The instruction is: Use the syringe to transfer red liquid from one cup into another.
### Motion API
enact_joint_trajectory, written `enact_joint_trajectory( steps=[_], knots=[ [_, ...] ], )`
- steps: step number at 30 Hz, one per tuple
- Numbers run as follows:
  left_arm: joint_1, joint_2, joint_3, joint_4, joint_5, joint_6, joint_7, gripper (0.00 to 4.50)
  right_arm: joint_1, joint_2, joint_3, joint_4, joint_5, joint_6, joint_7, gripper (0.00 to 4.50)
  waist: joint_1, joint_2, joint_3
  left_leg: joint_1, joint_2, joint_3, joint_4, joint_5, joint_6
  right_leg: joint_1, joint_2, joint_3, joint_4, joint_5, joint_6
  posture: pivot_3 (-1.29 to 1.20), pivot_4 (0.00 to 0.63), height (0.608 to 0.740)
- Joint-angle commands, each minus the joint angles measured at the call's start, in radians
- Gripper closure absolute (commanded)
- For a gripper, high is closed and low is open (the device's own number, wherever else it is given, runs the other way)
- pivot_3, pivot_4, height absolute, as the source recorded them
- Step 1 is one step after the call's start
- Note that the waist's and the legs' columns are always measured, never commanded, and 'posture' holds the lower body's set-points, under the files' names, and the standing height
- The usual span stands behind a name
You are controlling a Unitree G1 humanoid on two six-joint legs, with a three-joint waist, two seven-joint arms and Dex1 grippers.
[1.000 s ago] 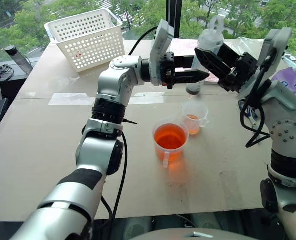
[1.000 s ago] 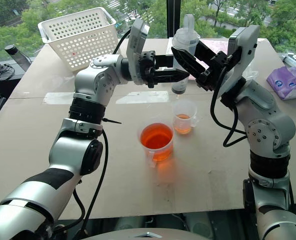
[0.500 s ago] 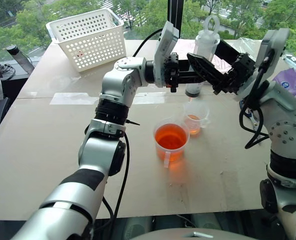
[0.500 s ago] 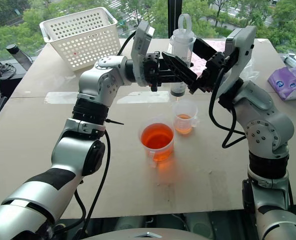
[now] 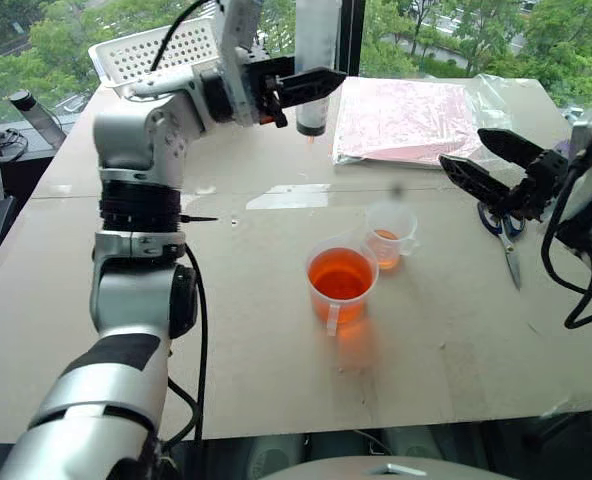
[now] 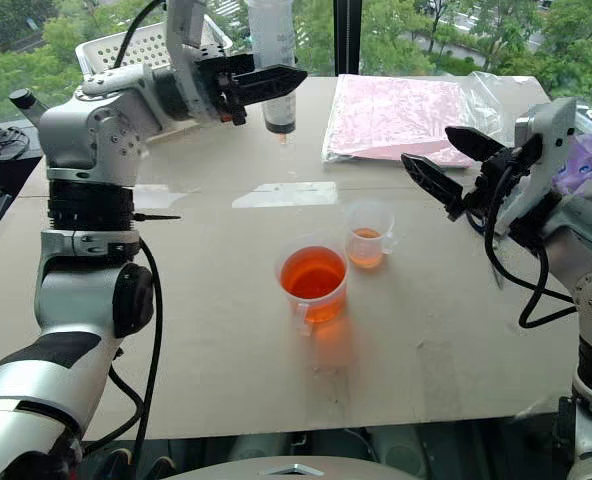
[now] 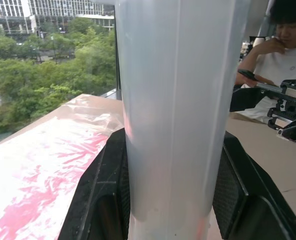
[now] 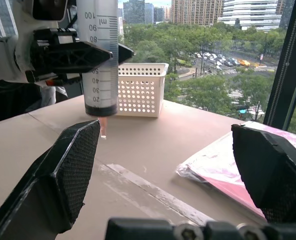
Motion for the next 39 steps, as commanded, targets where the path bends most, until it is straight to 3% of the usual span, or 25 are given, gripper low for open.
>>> enact_joint_trajectory(
  steps=[1, 4, 8, 13, 15, 16, 19, 20, 23, 27, 32, 36, 39],
  knots=[
    [0.171, 0.141, 0.014, -0.288, 0.005, 0.266, 0.136, 3.05, 0.153, -0.168, -0.097, -0.079, 0.071, 0.197, -0.003, 0.00, 0.004, 0.002, -0.001, 0.000, 0.000, 0.000, 0.000, 0.000, 0.000, 0.000, 0.000, 0.000, 0.000, 0.000, 0.000, 0.00, 0.150, 0.740],
    [0.322, 0.178, 0.058, -0.447, -0.028, 0.494, 0.259, 3.05, 0.226, -0.243, -0.124, -0.071, 0.133, 0.309, -0.019, 0.00, 0.002, 0.001, -0.001, 0.002, 0.000, 0.000, -0.001, 0.000, 0.000, 0.002, -0.001, 0.000, -0.001, 0.000, 0.000, 0.00, 0.150, 0.740],
    [0.482, 0.183, 0.087, -0.630, -0.051, 0.687, 0.369, 3.05, 0.213, -0.263, -0.115, -0.049, 0.171, 0.370, -0.045, 0.00, 0.003, -0.001, 0.000, 0.003, 0.000, -0.001, 0.001, 0.000, 0.000, 0.003, -0.001, 0.000, -0.001, 0.000, 0.000, 0.00, 0.150, 0.740],
    [0.591, 0.141, 0.097, -0.720, -0.049, 0.739, 0.473, 3.05, 0.180, -0.220, -0.060, -0.040, 0.102, 0.302, -0.050, 0.00, 0.008, -0.001, -0.001, 0.007, 0.000, -0.001, 0.001, 0.000, 0.000, 0.006, -0.001, 0.000, -0.001, 0.000, 0.000, 0.00, 0.150, 0.740],
    [0.609, 0.127, 0.102, -0.718, -0.044, 0.753, 0.510, 1.96, 0.194, -0.208, -0.054, -0.041, 0.097, 0.309, -0.055, 0.00, 0.012, -0.001, -0.001, 0.007, 0.000, -0.001, 0.001, 0.000, 0.000, 0.006, -0.001, 0.000, -0.001, 0.000, 0.000, 0.00, 0.150, 0.740],
    [0.624, 0.137, 0.088, -0.727, -0.044, 0.741, 0.512, 1.71, 0.209, -0.210, -0.050, -0.047, 0.083, 0.301, -0.043, 0.00, 0.013, -0.001, -0.001, 0.006, 0.000, -0.001, 0.001, 0.000, 0.000, 0.006, -0.001, 0.000, -0.001, 0.000, 0.000, 0.00, 0.150, 0.740],
    [0.657, 0.137, 0.090, -0.753, -0.060, 0.717, 0.517, 0.27, 0.280, -0.221, -0.041, -0.073, 0.026, 0.251, 0.008, 0.00, 0.019, -0.001, -0.001, 0.006, 0.000, 0.000, 0.000, 0.000, 0.000, 0.006, -0.001, 0.000, -0.002, 0.000, 0.000, 0.00, 0.150, 0.740],
    [0.674, 0.143, 0.087, -0.761, -0.061, 0.701, 0.515, 0.04, 0.300, -0.218, -0.043, -0.073, 0.014, 0.243, 0.013, 0.00, 0.021, -0.001, -0.001, 0.006, 0.000, 0.000, 0.000, 0.000, 0.000, 0.006, -0.001, 0.000, -0.002, 0.000, 0.000, 0.00, 0.150, 0.740],
    [0.731, 0.145, 0.103, -0.784, -0.067, 0.607, 0.495, 0.04, 0.361, -0.204, -0.046, -0.075, -0.033, 0.193, 0.042, 0.00, 0.024, -0.001, -0.001, 0.006, 0.000, 0.000, 0.000, 0.000, 0.000, 0.006, -0.001, 0.000, -0.002, 0.000, 0.000, 0.00, 0.150, 0.740],
    [0.864, 0.154, 0.154, -0.836, -0.073, 0.354, 0.406, 0.04, 0.459, -0.168, -0.064, -0.104, -0.075, 0.085, 0.114, 0.00, 0.024, -0.001, -0.001, 0.007, 0.000, 0.000, -0.001, 0.000, 0.000, 0.006, -0.001, 0.000, -0.002, 0.000, 0.000, 0.00, 0.150, 0.740],
    [1.118, 0.153, 0.279, -0.881, -0.166, 0.181, 0.248, 0.04, 0.636, -0.124, -0.075, -0.118, -0.148, -0.112, 0.296, 0.00, 0.025, 0.000, -0.002, 0.008, 0.000, 0.000, -0.002, 0.000, 0.000, 0.007, -0.001, 0.000, -0.005, 0.000, 0.000, 0.00, 0.150, 0.740],
    [1.384, 0.183, 0.242, -0.899, -0.063, -0.073, 0.131, 0.04, 0.738, -0.083, -0.083, -0.028, -0.234, -0.287, 0.426, 0.00, 0.025, 0.000, -0.002, 0.014, 0.000, 0.000, -0.004, -0.002, 0.002, 0.014, -0.002, 0.000, -0.008, 0.000, 0.000, 0.00, 0.150, 0.740],
    [1.466, 0.164, 0.214, -0.911, -0.019, -0.188, 0.134, 0.04, 0.767, -0.062, -0.086, 0.032, -0.272, -0.380, 0.487, 0.00, 0.029, 0.000, -0.002, 0.019, 0.000, 0.000, -0.006, -0.005, 0.007, 0.019, -0.003, 0.000, -0.010, 0.000, -0.001, 0.00, 0.150, 0.740]
  ],
)
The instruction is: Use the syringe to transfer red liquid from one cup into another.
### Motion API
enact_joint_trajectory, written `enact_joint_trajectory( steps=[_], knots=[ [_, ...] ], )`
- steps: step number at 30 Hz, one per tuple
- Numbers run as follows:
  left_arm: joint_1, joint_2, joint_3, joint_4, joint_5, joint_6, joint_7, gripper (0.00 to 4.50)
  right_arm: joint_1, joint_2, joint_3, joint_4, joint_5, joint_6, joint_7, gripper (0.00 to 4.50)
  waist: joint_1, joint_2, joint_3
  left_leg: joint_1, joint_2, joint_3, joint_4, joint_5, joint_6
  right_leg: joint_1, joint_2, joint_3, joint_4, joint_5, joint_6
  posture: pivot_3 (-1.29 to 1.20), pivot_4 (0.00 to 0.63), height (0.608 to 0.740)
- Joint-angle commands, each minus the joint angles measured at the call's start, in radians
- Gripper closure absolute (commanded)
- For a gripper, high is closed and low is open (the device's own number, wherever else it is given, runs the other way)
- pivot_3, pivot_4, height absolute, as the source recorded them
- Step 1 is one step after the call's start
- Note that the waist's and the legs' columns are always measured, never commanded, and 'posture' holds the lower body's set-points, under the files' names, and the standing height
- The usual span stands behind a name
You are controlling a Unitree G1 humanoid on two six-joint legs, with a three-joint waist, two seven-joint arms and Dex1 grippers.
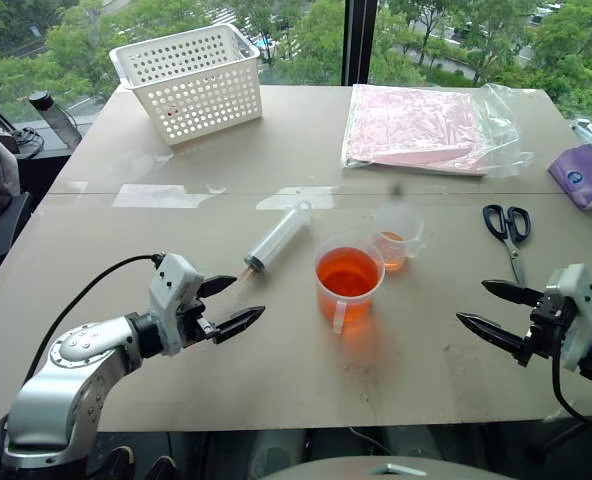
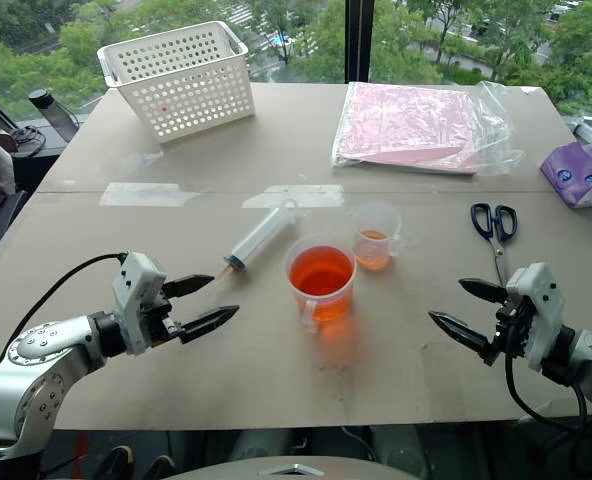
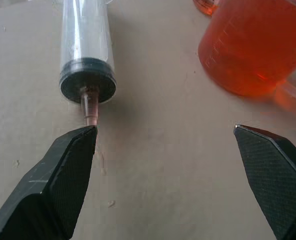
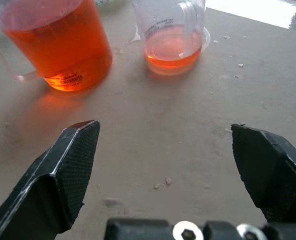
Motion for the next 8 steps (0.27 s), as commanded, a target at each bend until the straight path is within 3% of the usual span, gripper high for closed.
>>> enact_joint_trajectory(
  steps=[1, 8],
  knots=[
    [0.046, -0.008, -0.026, -0.052, 0.062, -0.156, -0.005, 0.04, 0.022, 0.014, -0.037, 0.045, -0.041, -0.117, 0.077, 0.00, 0.002, 0.001, 0.000, 0.005, 0.000, 0.000, -0.002, -0.001, 0.001, 0.004, -0.001, 0.000, -0.002, 0.000, 0.000, 0.00, 0.150, 0.740],
    [0.134, 0.000, -0.087, -0.113, 0.080, -0.214, 0.002, 0.04, 0.079, 0.028, -0.008, 0.114, -0.116, -0.253, 0.180, 0.00, -0.001, 0.005, -0.003, 0.009, 0.000, 0.000, -0.006, -0.001, 0.001, 0.010, -0.001, -0.001, -0.008, 0.000, -0.001, 0.00, 0.150, 0.740]
  ],
)
